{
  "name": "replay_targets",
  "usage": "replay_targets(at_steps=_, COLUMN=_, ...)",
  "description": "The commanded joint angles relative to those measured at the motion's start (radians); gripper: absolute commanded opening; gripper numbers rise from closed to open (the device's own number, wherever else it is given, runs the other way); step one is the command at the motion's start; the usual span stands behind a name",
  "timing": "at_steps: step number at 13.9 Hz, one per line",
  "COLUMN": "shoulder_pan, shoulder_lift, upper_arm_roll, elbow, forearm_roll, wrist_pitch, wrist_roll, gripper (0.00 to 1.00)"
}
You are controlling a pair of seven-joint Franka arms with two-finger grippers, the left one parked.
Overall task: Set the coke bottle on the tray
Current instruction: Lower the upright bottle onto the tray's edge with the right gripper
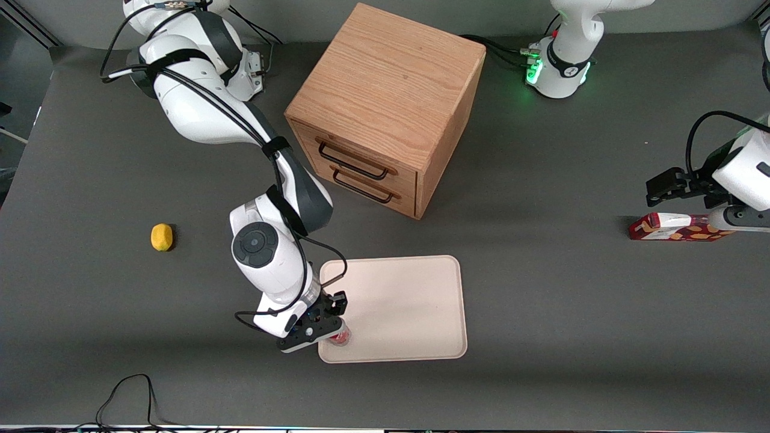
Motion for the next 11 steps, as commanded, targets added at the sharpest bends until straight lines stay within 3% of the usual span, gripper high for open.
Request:
replay_targets(at_steps=1, shoulder_pan=0.008, shoulder_lift=0.003, upper_arm_roll=-0.005, elbow=0.031, forearm_roll=-0.026, wrist_pitch=-0.050, wrist_roll=0.012, gripper=0.00)
replay_targets(at_steps=3, shoulder_pan=0.008, shoulder_lift=0.002, upper_arm_roll=-0.005, elbow=0.031, forearm_roll=-0.026, wrist_pitch=-0.059, wrist_roll=0.012, gripper=0.00)
replay_targets(at_steps=4, shoulder_pan=0.005, shoulder_lift=0.003, upper_arm_roll=-0.003, elbow=0.031, forearm_roll=-0.026, wrist_pitch=-0.059, wrist_roll=0.008, gripper=0.22)
replay_targets(at_steps=5, shoulder_pan=-0.001, shoulder_lift=0.003, upper_arm_roll=0.000, elbow=0.029, forearm_roll=-0.023, wrist_pitch=-0.057, wrist_roll=0.006, gripper=0.90)
replay_targets(at_steps=6, shoulder_pan=-0.004, shoulder_lift=0.003, upper_arm_roll=0.000, elbow=0.029, forearm_roll=-0.023, wrist_pitch=-0.059, wrist_roll=0.004, gripper=1.00)
replay_targets(at_steps=11, shoulder_pan=-0.003, shoulder_lift=-0.001, upper_arm_roll=-0.002, elbow=0.029, forearm_roll=-0.023, wrist_pitch=-0.059, wrist_roll=0.006, gripper=1.00)
